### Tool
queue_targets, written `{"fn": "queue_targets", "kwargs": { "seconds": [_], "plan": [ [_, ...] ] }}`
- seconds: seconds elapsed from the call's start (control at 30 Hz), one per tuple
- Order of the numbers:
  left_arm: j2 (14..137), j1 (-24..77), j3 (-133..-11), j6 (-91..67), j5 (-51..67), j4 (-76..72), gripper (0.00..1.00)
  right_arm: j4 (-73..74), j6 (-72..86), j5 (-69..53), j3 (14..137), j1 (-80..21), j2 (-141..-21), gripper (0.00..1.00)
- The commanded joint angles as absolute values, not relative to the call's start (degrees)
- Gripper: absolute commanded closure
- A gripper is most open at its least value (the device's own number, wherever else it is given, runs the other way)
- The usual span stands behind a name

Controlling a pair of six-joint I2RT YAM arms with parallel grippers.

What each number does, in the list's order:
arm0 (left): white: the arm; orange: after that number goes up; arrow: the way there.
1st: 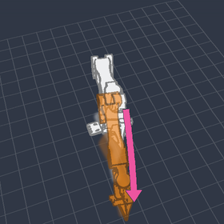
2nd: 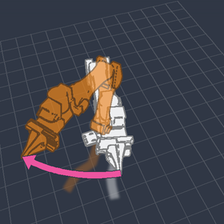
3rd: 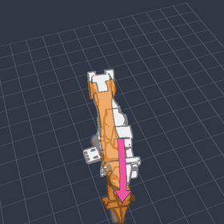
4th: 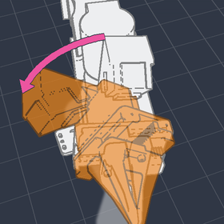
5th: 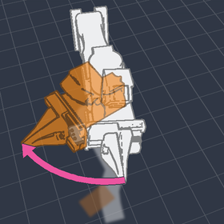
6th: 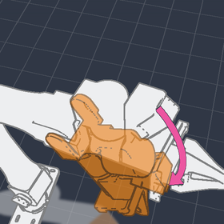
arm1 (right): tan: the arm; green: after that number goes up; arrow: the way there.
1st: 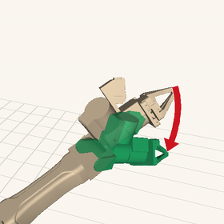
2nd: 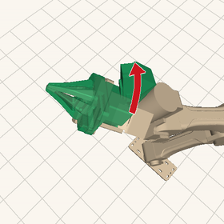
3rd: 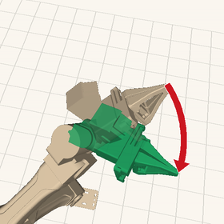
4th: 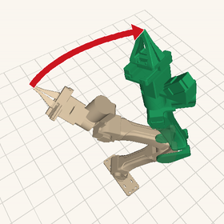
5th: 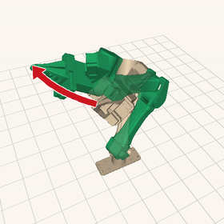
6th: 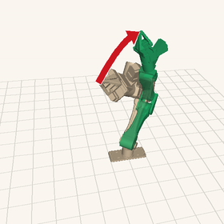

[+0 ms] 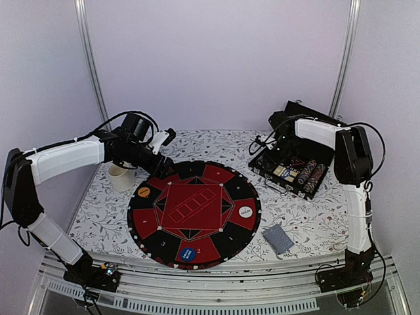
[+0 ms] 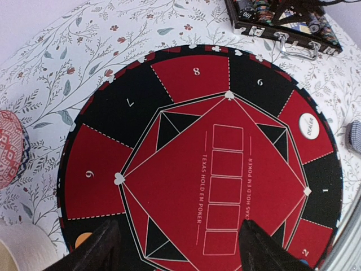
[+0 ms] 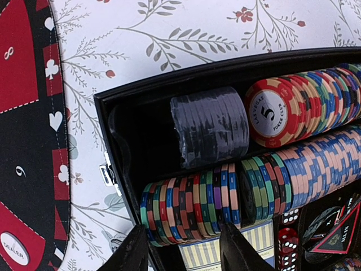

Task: Distribute texas hold em gaming equipment

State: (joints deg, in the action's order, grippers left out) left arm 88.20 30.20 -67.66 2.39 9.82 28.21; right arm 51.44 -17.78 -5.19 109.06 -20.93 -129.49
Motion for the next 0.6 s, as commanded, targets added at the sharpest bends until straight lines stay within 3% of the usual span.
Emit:
{"fn": "queue_targets", "kwargs": {
  "seconds": [0.0, 0.2, 0.57],
  "plan": [
    [87.8, 29.4, -67.2, 3.0, 10.2, 28.5, 0.26, 52.0, -17.2, -4.9, 108.3, -20.7, -130.7, 0.58],
    [87.7, 29.4, -67.2, 2.9, 10.2, 28.5, 0.26, 52.2, -16.3, -3.7, 110.5, -21.7, -132.9, 0.61],
    [87.8, 29.4, -67.2, 2.8, 10.3, 28.6, 0.26, 50.2, -17.1, -3.3, 109.9, -23.5, -134.0, 0.46]
  ]
}}
